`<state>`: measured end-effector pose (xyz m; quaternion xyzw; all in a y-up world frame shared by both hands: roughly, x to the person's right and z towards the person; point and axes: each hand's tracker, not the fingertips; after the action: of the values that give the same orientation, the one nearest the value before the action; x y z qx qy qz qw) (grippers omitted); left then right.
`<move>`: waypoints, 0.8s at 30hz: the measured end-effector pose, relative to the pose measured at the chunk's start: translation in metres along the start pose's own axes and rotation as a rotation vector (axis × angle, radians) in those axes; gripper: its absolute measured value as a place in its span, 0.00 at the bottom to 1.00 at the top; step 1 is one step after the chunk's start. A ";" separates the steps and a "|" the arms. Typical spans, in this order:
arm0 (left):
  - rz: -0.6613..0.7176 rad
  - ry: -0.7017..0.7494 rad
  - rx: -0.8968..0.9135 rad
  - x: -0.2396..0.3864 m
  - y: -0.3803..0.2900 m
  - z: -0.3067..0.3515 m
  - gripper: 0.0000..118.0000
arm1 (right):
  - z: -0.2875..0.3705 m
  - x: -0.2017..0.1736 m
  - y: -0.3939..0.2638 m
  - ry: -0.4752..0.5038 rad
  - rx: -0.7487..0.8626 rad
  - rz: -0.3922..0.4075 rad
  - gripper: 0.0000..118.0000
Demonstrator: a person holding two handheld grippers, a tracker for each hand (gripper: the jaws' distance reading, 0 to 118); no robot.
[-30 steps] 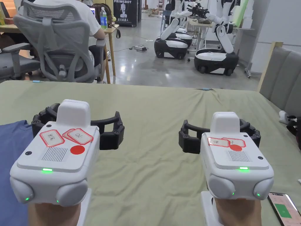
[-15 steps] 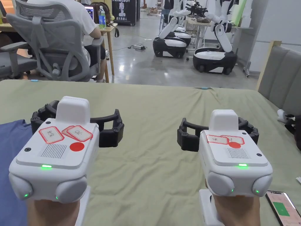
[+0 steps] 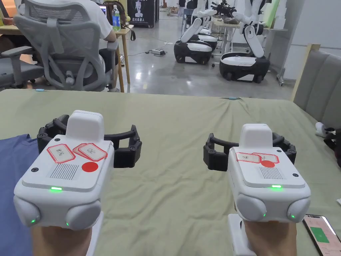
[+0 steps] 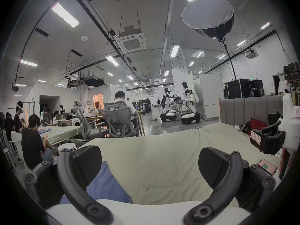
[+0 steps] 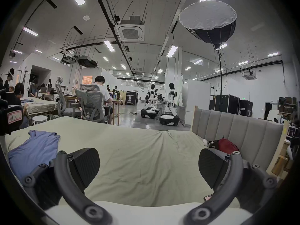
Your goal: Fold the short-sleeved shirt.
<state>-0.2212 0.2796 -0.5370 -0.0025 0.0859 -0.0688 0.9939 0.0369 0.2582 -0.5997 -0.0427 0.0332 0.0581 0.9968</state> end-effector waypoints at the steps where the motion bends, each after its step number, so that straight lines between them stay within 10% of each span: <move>1: -0.004 -0.001 -0.001 0.001 0.000 0.000 1.00 | 0.001 0.001 0.000 0.000 -0.002 -0.003 1.00; 3: 0.008 -0.024 -0.004 0.001 0.000 0.002 0.89 | 0.005 0.005 0.002 0.025 0.003 -0.029 0.84; 5: 0.020 -0.026 0.000 0.000 0.001 0.002 0.00 | 0.005 0.003 0.004 -0.009 -0.010 0.003 0.05; 14: 0.016 0.051 -0.008 -0.025 -0.003 0.014 0.00 | 0.005 -0.020 0.015 0.050 -0.003 0.021 0.00; 24: 0.027 0.449 -0.108 -0.161 -0.025 0.084 0.00 | 0.008 -0.185 0.022 0.472 0.006 0.032 0.00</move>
<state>-0.3673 0.2765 -0.4266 -0.0394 0.3085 -0.0499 0.9491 -0.1487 0.2601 -0.5807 -0.0517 0.2662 0.0622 0.9605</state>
